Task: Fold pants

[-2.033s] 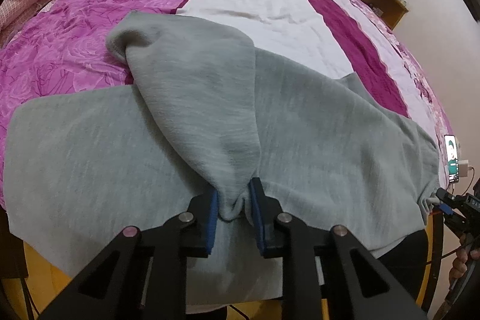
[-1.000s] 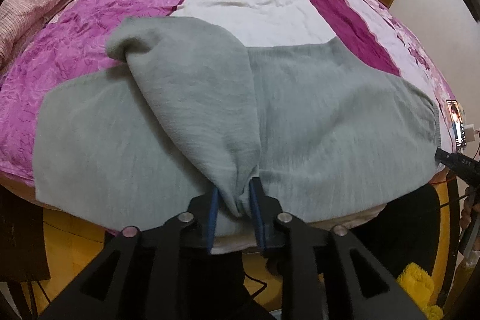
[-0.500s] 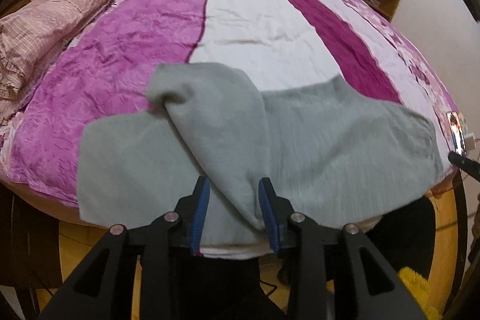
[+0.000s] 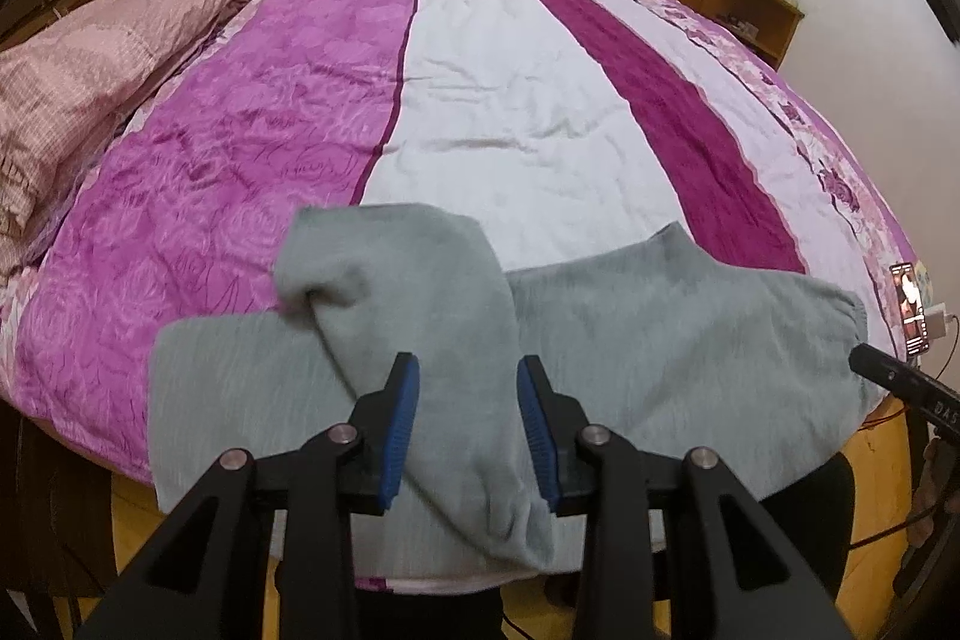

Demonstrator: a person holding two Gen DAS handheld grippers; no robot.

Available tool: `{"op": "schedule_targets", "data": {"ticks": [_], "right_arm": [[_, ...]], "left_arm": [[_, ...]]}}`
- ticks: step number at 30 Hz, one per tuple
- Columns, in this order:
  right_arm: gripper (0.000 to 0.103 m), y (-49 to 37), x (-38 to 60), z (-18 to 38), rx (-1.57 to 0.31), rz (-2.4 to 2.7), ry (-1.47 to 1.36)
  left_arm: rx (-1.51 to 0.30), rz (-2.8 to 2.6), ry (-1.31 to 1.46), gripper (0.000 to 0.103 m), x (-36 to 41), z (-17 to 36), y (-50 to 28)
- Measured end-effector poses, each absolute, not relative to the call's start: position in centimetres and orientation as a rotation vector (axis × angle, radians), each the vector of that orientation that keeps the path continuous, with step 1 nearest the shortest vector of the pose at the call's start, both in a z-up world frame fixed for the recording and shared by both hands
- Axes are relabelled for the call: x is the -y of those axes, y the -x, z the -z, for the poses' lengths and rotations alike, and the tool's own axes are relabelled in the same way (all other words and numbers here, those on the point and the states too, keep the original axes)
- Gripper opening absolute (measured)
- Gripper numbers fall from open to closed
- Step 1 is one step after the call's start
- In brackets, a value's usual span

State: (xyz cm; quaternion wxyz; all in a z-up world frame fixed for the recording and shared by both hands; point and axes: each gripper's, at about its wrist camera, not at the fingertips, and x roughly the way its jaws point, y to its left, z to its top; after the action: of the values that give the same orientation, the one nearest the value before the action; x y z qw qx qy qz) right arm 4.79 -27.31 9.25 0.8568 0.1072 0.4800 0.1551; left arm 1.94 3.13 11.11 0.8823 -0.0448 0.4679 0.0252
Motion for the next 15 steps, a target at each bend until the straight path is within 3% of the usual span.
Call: {"op": "schedule_targets", "data": {"ticks": [15], "right_arm": [[0.030,-8.3,24.2,-5.2,-1.026,-0.263,-0.254]], "left_arm": [[-1.032,-0.061,0.048,0.035,-2.3,-7.8,-8.4]]}}
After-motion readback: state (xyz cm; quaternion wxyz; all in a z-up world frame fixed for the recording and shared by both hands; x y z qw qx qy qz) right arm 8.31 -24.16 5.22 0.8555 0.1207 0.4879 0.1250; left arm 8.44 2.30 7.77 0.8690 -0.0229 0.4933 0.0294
